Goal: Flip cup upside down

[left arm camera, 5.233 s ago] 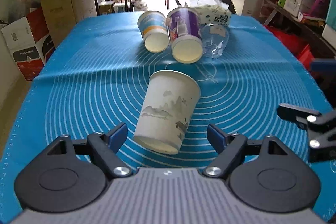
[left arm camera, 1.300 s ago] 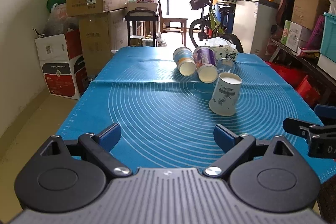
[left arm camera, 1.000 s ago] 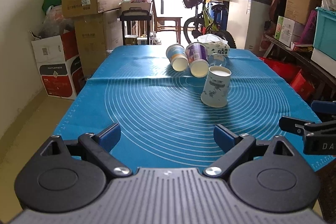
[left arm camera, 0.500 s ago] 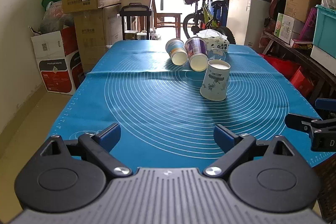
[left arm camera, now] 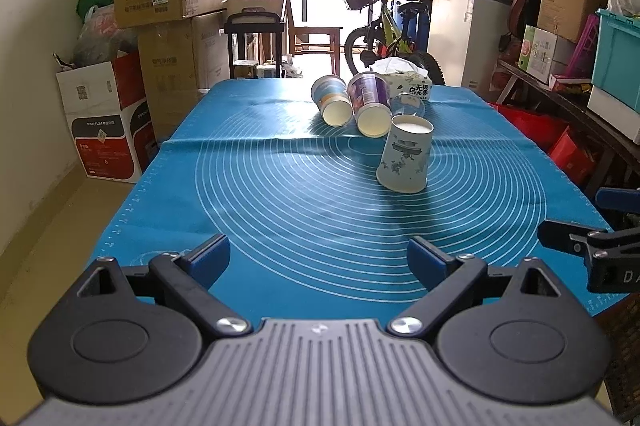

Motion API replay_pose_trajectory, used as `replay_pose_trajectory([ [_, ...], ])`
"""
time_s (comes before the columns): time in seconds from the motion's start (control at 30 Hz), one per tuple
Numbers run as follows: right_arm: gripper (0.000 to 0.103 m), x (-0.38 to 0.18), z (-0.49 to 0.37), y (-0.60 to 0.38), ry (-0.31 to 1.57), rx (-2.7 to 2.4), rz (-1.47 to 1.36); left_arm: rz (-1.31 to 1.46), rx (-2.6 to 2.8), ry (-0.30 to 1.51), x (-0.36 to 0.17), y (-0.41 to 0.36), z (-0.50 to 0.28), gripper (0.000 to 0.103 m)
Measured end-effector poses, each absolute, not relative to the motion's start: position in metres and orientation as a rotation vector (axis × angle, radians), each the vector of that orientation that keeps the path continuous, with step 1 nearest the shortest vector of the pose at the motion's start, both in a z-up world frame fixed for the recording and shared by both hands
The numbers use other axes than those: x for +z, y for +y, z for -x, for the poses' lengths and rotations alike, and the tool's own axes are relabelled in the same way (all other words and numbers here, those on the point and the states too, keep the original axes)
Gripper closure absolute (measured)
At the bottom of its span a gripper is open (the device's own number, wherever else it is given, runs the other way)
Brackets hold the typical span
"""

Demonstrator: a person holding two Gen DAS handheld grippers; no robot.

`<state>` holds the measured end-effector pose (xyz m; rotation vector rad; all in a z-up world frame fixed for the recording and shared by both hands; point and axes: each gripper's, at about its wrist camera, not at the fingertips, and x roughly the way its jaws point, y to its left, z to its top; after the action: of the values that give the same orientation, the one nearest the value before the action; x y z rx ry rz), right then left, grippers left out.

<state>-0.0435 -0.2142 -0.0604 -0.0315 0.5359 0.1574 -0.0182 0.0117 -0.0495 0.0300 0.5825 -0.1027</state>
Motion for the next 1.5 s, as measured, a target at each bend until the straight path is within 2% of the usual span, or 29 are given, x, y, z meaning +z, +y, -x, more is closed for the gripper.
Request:
replay_pose_trajectory([
  [1.5, 0.0, -0.0597, 0.0471, -0.2124, 0.539, 0.175, 0.041, -0.046, -0.111, 0.575, -0.0459, 0.0096, 0.019, 0.009],
])
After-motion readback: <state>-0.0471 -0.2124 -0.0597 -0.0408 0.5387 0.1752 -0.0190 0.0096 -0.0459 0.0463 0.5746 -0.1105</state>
